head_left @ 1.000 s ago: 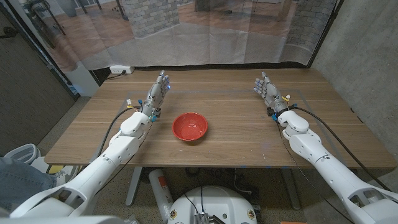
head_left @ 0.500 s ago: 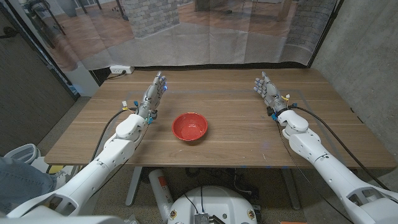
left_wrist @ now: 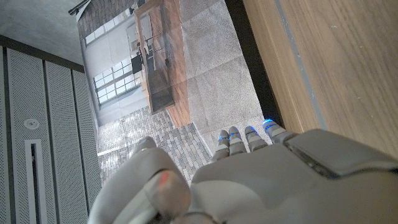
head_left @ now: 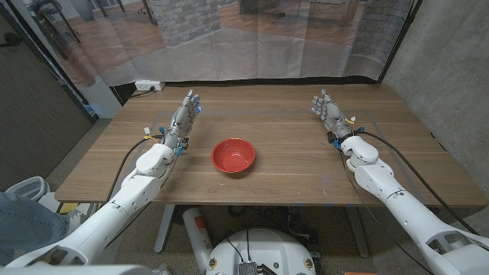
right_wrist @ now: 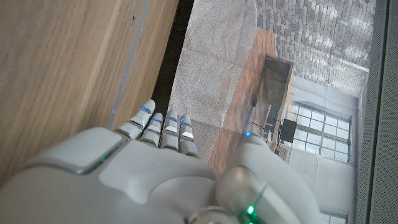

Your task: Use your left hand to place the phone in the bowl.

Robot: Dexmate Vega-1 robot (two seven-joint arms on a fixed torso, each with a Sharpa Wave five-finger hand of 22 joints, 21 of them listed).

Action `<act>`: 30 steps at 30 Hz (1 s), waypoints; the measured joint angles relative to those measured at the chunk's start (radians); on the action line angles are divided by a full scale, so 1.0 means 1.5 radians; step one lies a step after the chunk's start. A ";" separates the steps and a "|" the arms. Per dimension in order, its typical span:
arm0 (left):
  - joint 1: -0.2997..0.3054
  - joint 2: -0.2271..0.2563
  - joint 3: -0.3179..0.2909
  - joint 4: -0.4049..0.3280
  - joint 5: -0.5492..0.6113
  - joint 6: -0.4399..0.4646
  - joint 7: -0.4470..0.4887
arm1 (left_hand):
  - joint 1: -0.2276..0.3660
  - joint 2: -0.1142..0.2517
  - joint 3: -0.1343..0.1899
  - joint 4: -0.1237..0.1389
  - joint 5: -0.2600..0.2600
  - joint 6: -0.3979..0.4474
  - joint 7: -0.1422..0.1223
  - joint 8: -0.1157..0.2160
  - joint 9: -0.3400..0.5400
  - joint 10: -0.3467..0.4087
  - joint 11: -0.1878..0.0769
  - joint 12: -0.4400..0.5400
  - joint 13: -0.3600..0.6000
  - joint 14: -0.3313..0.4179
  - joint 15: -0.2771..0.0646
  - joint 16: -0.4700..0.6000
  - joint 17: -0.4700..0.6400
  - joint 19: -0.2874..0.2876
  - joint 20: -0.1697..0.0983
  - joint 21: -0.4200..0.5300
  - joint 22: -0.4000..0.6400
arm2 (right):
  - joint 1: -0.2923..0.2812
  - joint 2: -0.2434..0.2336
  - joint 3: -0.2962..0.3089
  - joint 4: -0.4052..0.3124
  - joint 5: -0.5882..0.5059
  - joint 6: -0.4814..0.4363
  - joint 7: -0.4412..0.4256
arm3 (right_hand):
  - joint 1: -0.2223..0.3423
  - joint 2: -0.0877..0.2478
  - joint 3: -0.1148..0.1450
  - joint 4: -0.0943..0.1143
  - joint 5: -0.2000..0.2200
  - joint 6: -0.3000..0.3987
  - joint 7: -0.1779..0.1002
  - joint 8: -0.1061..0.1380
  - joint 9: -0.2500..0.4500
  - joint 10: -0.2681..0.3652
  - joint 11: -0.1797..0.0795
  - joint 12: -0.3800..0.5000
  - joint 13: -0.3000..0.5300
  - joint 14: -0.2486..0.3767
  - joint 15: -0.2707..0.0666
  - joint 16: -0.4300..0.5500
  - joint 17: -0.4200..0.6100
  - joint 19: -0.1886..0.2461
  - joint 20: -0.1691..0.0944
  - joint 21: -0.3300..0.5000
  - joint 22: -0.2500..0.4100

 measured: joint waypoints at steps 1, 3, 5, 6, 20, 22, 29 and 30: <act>0.001 0.000 0.000 0.000 0.000 0.000 0.000 | 0.000 0.000 0.000 0.000 0.000 0.002 0.001 0.000 0.000 0.000 0.000 0.000 0.000 0.000 0.000 0.000 0.000 0.000 0.000 -0.002 0.000 | 0.000 0.000 0.000 0.000 0.000 0.000 0.000 | 0.000 0.000 0.000 0.000 0.000 0.000 0.000 0.000 0.000 0.000 0.000 0.000 0.000 0.000 0.000 0.000 0.000 0.000 0.000 0.000 0.000; 0.002 0.001 -0.001 0.000 -0.001 -0.003 -0.003 | 0.000 0.000 0.000 0.000 0.000 0.004 0.003 0.000 0.000 0.000 0.000 0.000 0.000 0.001 -0.001 0.000 0.000 0.000 0.000 -0.005 0.000 | 0.000 0.001 -0.001 0.000 -0.002 0.000 0.000 | 0.000 0.000 0.000 0.000 0.000 0.000 0.000 0.000 0.000 0.000 0.000 0.000 0.000 0.000 0.000 0.000 0.000 0.000 0.000 0.000 0.000; 0.007 0.005 -0.004 0.000 -0.002 -0.008 -0.007 | 0.000 0.000 0.000 0.000 0.000 0.004 0.003 0.000 0.000 0.000 0.000 0.000 0.000 0.001 -0.001 0.000 0.000 0.000 0.001 -0.005 0.000 | 0.000 0.001 -0.002 0.000 -0.003 0.000 0.000 | 0.000 0.000 0.000 0.000 0.000 0.000 0.000 0.000 0.000 0.000 0.000 0.000 0.000 0.000 0.000 0.000 0.000 0.003 0.003 -0.003 0.000; 0.007 0.005 -0.004 0.000 -0.002 -0.008 -0.007 | 0.000 0.000 0.000 0.000 0.000 0.004 0.003 0.000 0.000 0.000 0.000 0.000 0.000 0.001 -0.001 0.000 0.000 0.002 0.003 -0.005 0.000 | 0.000 0.001 -0.003 0.000 -0.003 0.000 0.000 | 0.000 0.000 0.000 0.000 0.000 0.000 0.000 0.000 0.000 0.000 0.000 0.000 0.000 0.000 0.000 0.000 0.000 0.004 0.004 -0.003 0.000; 0.035 0.024 -0.020 -0.021 -0.009 -0.025 -0.018 | 0.003 0.003 0.000 0.000 0.000 0.004 0.003 0.000 0.000 0.002 -0.002 0.000 0.000 0.005 -0.005 0.000 0.000 0.005 0.002 -0.005 0.000 | -0.003 0.002 -0.006 -0.007 -0.007 -0.004 -0.008 | 0.000 0.000 0.000 0.000 0.000 0.000 0.000 0.000 0.000 0.000 0.000 0.000 0.000 0.000 0.000 0.000 0.000 0.004 0.004 -0.005 0.000; 0.042 0.028 -0.023 -0.027 -0.009 -0.026 -0.018 | 0.003 0.003 0.000 0.000 0.000 0.004 0.003 0.000 0.000 0.002 -0.002 0.000 0.000 0.005 -0.005 0.000 0.000 0.006 0.001 -0.005 0.000 | -0.003 0.002 -0.006 -0.007 -0.007 -0.004 -0.009 | 0.000 0.000 -0.002 -0.002 0.000 0.000 0.000 0.000 0.000 0.000 0.000 0.000 0.000 0.000 0.000 0.000 0.000 0.004 0.003 -0.005 0.000; 0.071 0.048 -0.039 -0.054 -0.007 -0.030 -0.010 | 0.004 0.004 0.000 0.000 0.000 0.008 0.000 0.000 0.000 0.002 -0.002 0.000 0.000 0.008 -0.002 0.000 0.000 0.007 0.003 -0.005 0.000 | -0.005 0.003 -0.008 -0.007 -0.008 -0.004 -0.012 | 0.000 0.000 -0.003 -0.003 0.000 0.000 0.000 0.000 0.000 0.000 0.000 0.000 0.000 0.000 0.000 0.000 0.000 0.006 0.001 -0.005 0.000; 0.072 0.048 -0.040 -0.055 -0.007 -0.030 -0.010 | 0.005 0.005 0.000 0.000 0.000 0.008 0.000 0.000 0.000 0.002 -0.002 0.000 0.000 0.008 -0.002 0.000 0.000 0.008 0.004 -0.005 0.000 | -0.005 0.003 -0.008 -0.007 -0.009 -0.004 -0.013 | 0.000 0.000 -0.003 -0.003 0.000 0.000 0.000 0.000 0.000 0.000 0.000 0.000 0.000 0.000 0.000 0.000 0.000 0.006 0.001 -0.005 0.000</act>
